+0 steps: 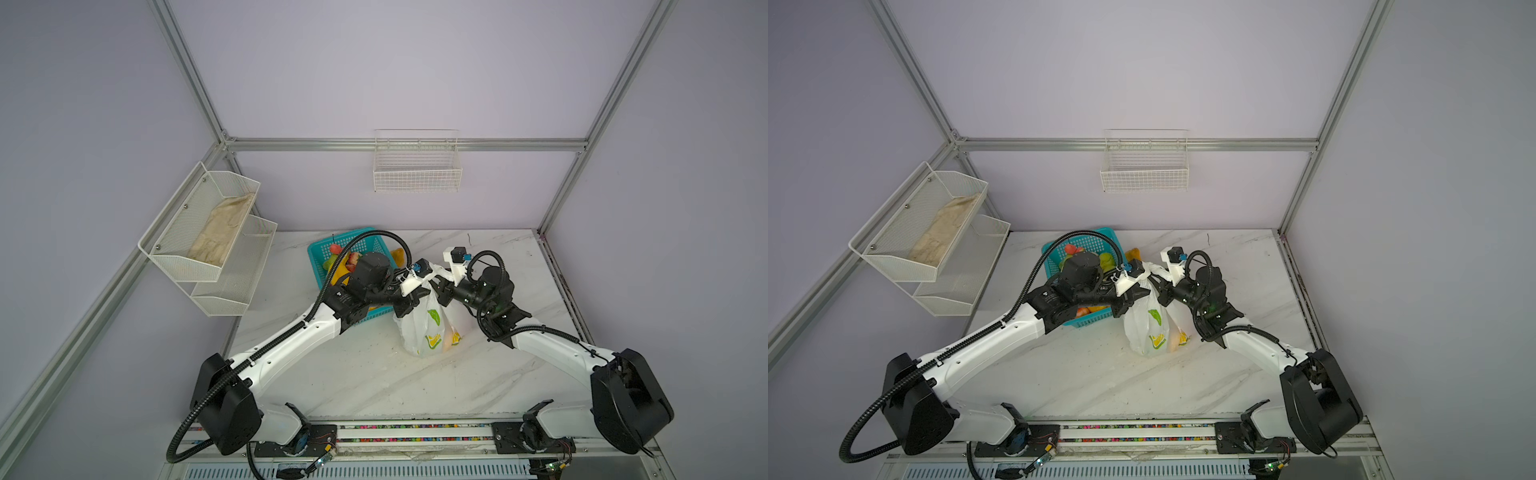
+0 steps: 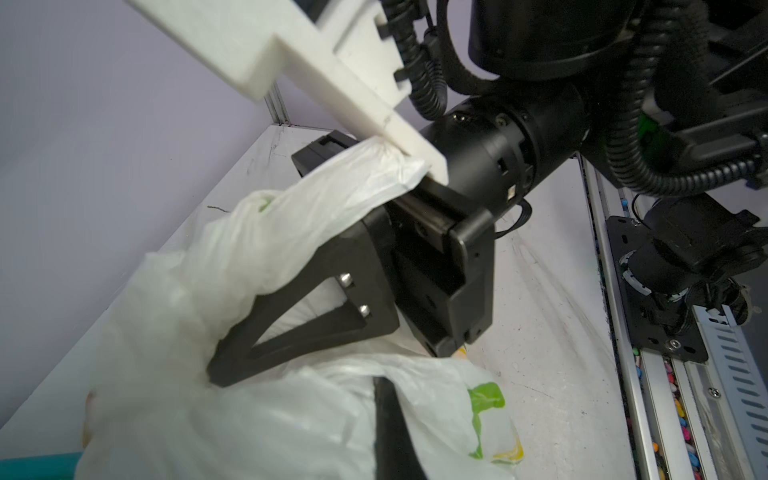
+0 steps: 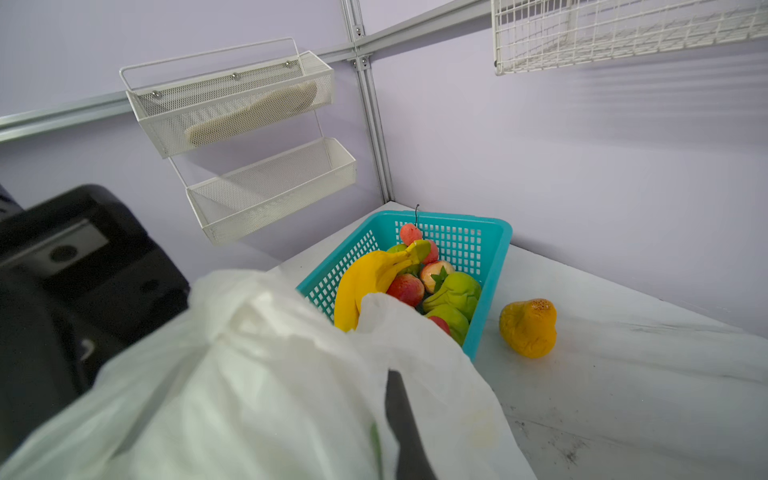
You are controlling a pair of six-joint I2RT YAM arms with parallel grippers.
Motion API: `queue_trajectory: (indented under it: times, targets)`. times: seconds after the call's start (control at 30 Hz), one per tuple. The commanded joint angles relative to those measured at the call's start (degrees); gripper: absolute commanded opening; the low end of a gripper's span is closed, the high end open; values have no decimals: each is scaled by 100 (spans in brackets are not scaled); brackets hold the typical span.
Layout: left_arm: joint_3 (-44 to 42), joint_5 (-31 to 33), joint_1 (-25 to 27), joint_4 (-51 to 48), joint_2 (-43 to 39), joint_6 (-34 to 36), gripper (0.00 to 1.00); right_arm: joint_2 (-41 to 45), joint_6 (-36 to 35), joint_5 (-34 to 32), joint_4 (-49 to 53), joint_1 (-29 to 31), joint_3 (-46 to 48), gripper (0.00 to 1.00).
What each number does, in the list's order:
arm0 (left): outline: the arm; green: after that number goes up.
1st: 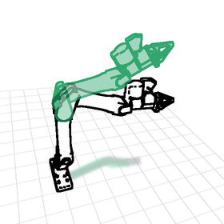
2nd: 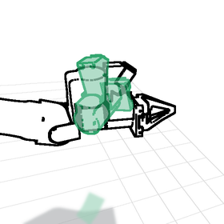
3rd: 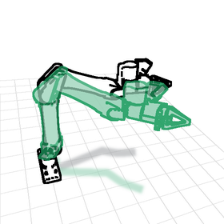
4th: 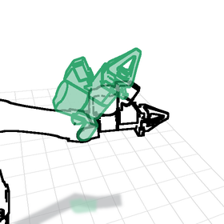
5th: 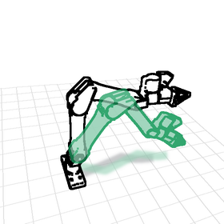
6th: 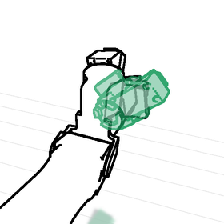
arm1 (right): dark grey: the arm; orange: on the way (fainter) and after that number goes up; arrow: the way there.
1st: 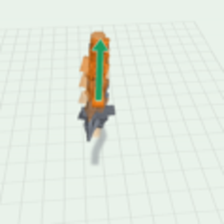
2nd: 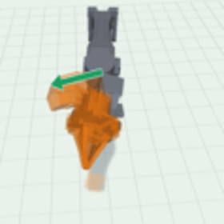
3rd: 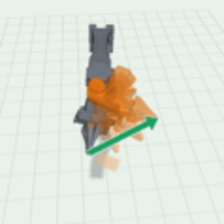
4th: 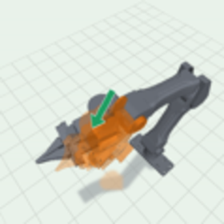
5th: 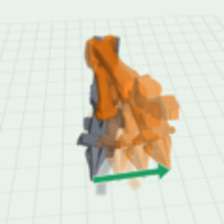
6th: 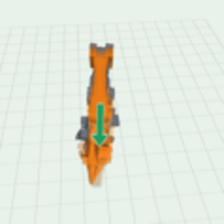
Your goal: Place the fake fruits into the plastic bag and tie a complex knot
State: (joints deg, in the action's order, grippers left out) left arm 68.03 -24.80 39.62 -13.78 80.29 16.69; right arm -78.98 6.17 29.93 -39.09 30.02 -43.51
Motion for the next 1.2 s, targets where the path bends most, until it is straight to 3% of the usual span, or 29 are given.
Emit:
queue_trajectory:
  times: [0.0, 0.17, 0.33, 0.53, 0.77, 0.97, 1.17]
  targets:
    - [-102, -33, 55, 463, 20, 235, 0, -258, 800, 213, -1336, 59, 48, 0]
    - [-452, -214, 55, 994, 18, -15, 0, -858, 1623, 628, -2546, 61, 46, 0]
    - [-1129, -94, 64, 2157, 16, -589, 8, -1288, 2245, 850, -3389, 57, -26, 0]
    - [-1583, 12, 56, 2593, -84, -882, 34, -1471, 2508, 1178, -3706, 9, -106, 0]
    - [-2077, 264, 22, 2557, -703, -1060, 52, -1524, 2634, 1682, -3851, -181, -131, 0]
    - [-2349, -1, -153, 2411, -1296, -879, 72, -1654, 2800, 2000, -4092, -245, -167, 0]
    - [-2458, -175, -550, 2361, -1753, -903, 79, -1722, 2942, 2250, -4342, -320, -158, 0]
